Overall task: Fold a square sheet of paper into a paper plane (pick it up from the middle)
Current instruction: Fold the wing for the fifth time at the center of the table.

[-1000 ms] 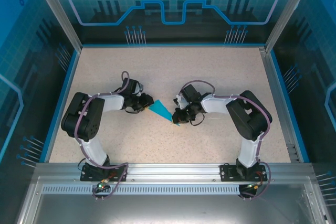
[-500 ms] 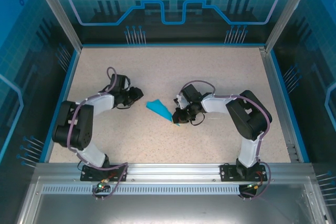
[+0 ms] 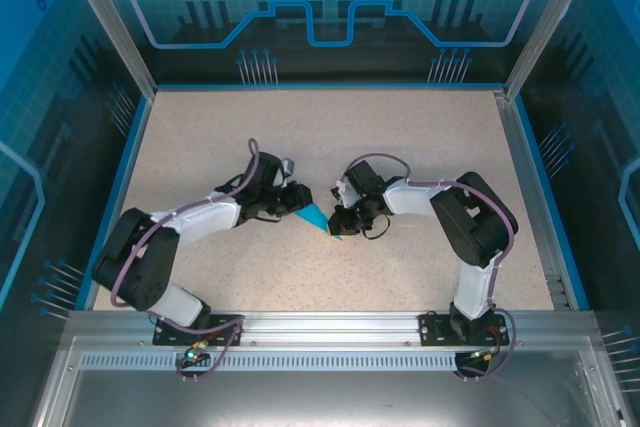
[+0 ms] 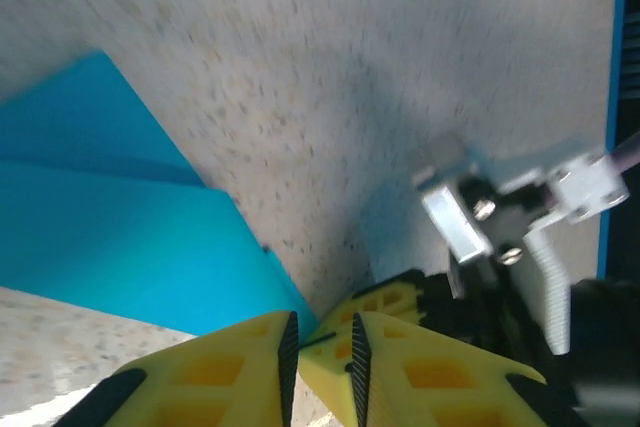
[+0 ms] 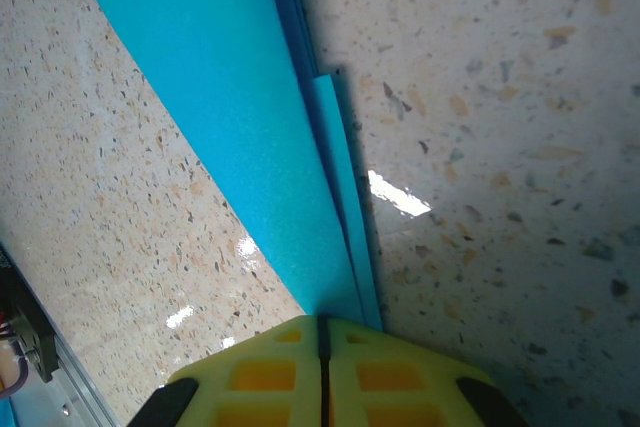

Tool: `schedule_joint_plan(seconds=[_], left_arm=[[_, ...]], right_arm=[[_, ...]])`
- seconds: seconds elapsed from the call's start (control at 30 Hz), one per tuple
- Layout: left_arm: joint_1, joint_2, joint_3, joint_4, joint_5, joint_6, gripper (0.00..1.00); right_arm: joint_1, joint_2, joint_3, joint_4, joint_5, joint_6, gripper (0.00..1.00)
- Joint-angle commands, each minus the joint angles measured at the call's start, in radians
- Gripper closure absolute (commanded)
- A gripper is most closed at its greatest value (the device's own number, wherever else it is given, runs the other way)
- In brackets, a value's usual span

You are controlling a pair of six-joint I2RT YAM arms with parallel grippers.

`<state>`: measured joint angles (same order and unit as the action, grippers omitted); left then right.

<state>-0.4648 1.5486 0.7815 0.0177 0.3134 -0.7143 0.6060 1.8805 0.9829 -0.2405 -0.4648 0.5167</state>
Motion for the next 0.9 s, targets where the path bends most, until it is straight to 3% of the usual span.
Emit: schedule_joint_plan(seconds=[0.0, 0.13, 0.33, 0.87], left_arm=[[-0.027, 0.081, -0.014, 0.057, 0.028, -0.049, 0.77], [-0.033, 0.158, 0.004, 0.080, 0.056, -0.052, 0.79], [-0.025, 0.182, 0.020, 0.031, -0.034, -0.005, 0.79], [0.153, 0.195, -0.007, -0.016, -0.079, 0.075, 0.81]], right_arm=[[-0.014, 0.106, -0.076, -0.148, 0.200, 0.000, 0.93], [-0.014, 0.106, -0.079, -0.143, 0.200, 0.002, 0.93], [-0.014, 0.115, -0.079, -0.145, 0.201, -0.001, 0.93], [-0.025, 0.105, -0.097, -0.135, 0.192, 0.004, 0.93]])
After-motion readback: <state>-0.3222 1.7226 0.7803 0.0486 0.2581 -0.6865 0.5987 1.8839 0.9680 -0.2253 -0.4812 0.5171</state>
